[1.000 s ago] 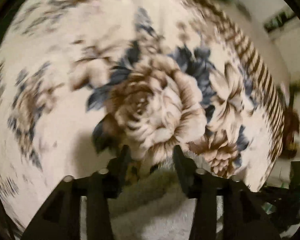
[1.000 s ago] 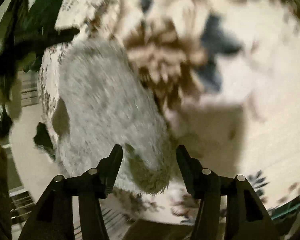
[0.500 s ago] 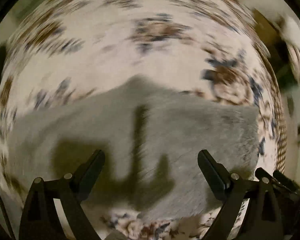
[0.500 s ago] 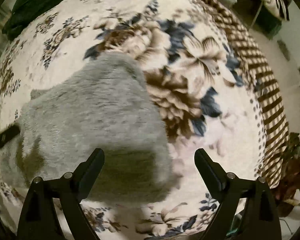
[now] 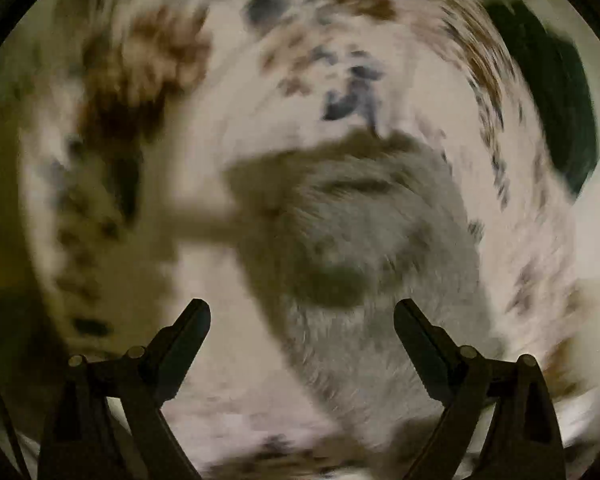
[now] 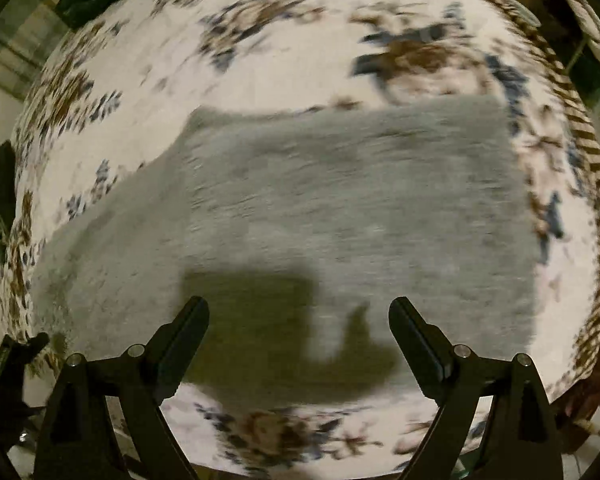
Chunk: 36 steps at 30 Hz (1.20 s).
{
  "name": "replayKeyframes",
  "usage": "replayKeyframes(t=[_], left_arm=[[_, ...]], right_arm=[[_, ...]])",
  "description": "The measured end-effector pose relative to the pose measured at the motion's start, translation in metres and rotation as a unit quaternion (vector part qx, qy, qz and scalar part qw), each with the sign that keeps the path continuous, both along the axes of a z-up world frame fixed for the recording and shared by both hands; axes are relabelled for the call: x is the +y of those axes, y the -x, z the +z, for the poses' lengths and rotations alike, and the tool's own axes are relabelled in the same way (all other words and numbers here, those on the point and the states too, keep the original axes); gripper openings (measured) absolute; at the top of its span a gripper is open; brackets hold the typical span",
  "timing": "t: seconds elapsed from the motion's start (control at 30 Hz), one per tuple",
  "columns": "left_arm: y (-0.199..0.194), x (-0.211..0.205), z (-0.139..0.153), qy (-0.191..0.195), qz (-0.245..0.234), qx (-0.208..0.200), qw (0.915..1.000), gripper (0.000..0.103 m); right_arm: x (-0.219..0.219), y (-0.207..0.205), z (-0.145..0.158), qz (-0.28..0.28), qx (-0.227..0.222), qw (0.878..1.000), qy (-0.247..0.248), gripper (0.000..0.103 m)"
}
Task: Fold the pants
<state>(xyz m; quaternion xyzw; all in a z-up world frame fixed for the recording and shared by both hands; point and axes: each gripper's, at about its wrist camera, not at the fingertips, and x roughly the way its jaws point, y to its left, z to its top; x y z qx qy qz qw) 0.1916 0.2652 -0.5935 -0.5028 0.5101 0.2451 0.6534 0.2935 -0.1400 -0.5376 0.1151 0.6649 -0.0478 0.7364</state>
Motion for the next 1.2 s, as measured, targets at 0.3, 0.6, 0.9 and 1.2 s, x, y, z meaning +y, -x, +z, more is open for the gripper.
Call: replayKeyframes(t=[0.3,0.6,0.9,1.2], left_arm=[[-0.024,0.022,-0.051,0.015,0.014,-0.106,0.9942,0.064],[-0.025,-0.003,0.015,-0.057,-0.053,-0.184,0.9797,0.013],[-0.049,-0.093,0.142,-0.127,-0.223,-0.259,0.9311,0.013],[-0.077,-0.270,0.189,-0.095,-0.424,-0.287,0.8536,0.013]], right_arm=[[0.044,-0.016,-0.040,-0.022,0.034,0.999,-0.011,0.093],[0.035,-0.003,-0.038,-0.016,0.030,0.999,-0.008,0.093],[-0.007,0.007,0.004,0.005,-0.003,0.998,0.057,0.093],[-0.127,0.049,0.025,-0.072,-0.025,0.997,0.012,0.093]])
